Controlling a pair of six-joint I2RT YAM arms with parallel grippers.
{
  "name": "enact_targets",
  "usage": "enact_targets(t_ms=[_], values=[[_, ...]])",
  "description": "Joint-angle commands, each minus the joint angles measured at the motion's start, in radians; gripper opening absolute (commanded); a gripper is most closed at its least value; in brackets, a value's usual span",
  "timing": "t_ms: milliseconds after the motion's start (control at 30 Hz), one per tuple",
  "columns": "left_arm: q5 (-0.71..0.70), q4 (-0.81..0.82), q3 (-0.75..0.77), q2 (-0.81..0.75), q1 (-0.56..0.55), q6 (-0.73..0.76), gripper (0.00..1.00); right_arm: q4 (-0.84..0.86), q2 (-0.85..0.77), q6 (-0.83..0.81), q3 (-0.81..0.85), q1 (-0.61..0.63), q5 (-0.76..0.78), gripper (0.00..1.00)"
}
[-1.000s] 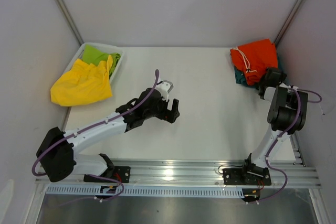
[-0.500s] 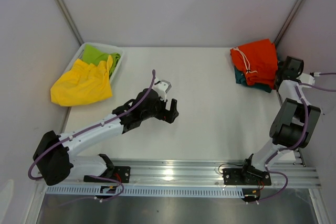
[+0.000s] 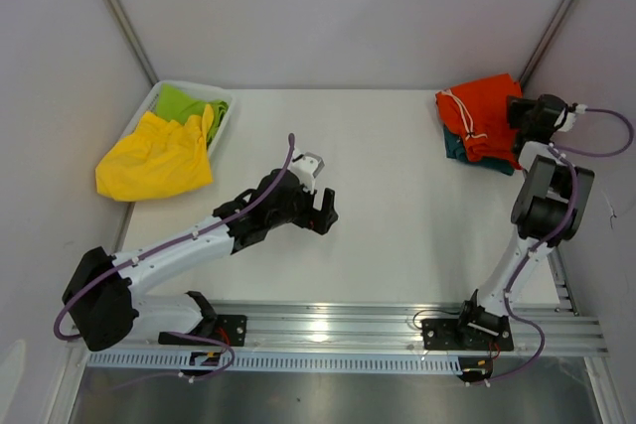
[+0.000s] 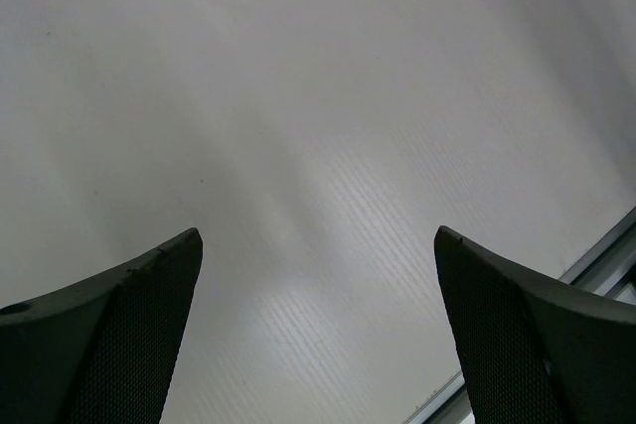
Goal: Fold and stack the shorts
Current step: Neatly place the folded shorts to the corner
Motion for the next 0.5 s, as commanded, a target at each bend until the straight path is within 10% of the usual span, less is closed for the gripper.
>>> enact_targets(t_ms=[0,467], values=[[0.003,0.038,-0.003,-0.014,0.002,0.016,0.99,0.210,0.158,0.064,0.129,0.015,-0.138,0.04],[0.006,0.032,0.023,0.002,0.023,0.042,0.99,0.372,0.633,0.152,0.485,0.035,-0.048,0.05]])
